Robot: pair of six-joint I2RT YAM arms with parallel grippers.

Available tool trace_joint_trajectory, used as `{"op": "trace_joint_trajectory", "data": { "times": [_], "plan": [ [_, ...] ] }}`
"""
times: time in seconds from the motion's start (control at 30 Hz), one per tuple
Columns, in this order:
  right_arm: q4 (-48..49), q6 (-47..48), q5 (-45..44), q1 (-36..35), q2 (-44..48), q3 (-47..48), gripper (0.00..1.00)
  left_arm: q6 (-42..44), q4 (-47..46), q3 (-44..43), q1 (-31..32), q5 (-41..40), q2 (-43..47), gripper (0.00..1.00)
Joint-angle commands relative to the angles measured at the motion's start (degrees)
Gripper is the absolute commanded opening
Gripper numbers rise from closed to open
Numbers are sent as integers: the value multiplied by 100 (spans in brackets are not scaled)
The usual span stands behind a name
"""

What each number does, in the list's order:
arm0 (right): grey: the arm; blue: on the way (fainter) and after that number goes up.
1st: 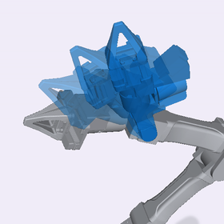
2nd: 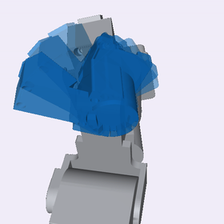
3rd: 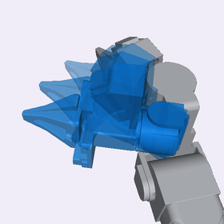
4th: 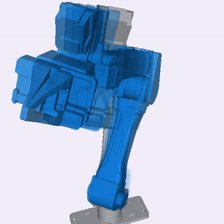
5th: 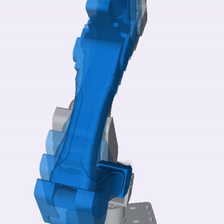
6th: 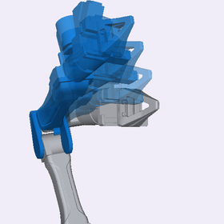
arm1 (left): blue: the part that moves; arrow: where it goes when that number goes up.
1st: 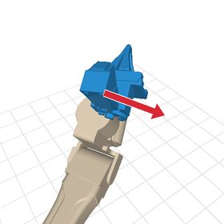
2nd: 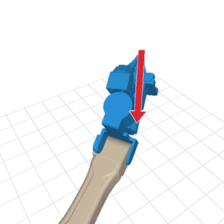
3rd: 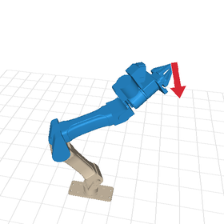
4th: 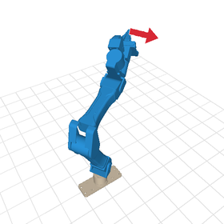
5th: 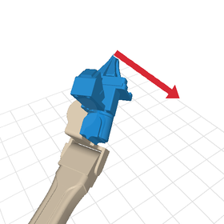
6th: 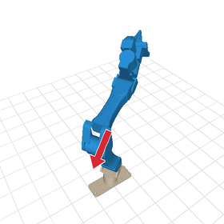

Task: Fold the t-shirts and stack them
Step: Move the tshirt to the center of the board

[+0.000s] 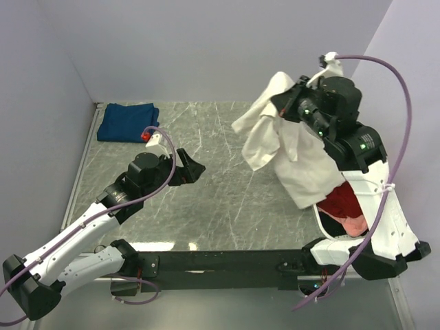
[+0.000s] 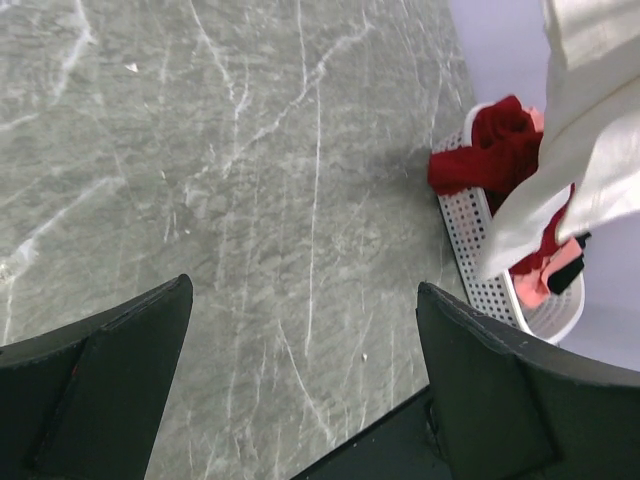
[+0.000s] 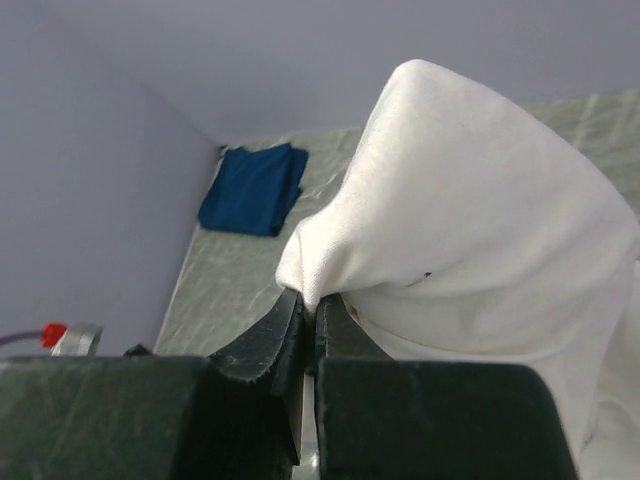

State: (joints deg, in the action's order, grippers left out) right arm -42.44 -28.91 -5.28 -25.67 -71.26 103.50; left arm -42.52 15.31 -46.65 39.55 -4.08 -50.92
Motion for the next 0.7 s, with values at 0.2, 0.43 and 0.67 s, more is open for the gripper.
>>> {"op": "trace_joint_trajectory", "data": {
  "times": [0.2,0.43,0.67],
  "plan": [
    [1106,42,142,-316,-264,-585,0,-125,-107,-134,-114,-463,100,99],
    [1509,-36,361,755,-204,-2550,21,-300,-371,156,-114,-287,-234,99],
    [1660,16,97,1653,112,-4127,48,-397,-784,551,-132,-50,-603,100]
  ]
}}
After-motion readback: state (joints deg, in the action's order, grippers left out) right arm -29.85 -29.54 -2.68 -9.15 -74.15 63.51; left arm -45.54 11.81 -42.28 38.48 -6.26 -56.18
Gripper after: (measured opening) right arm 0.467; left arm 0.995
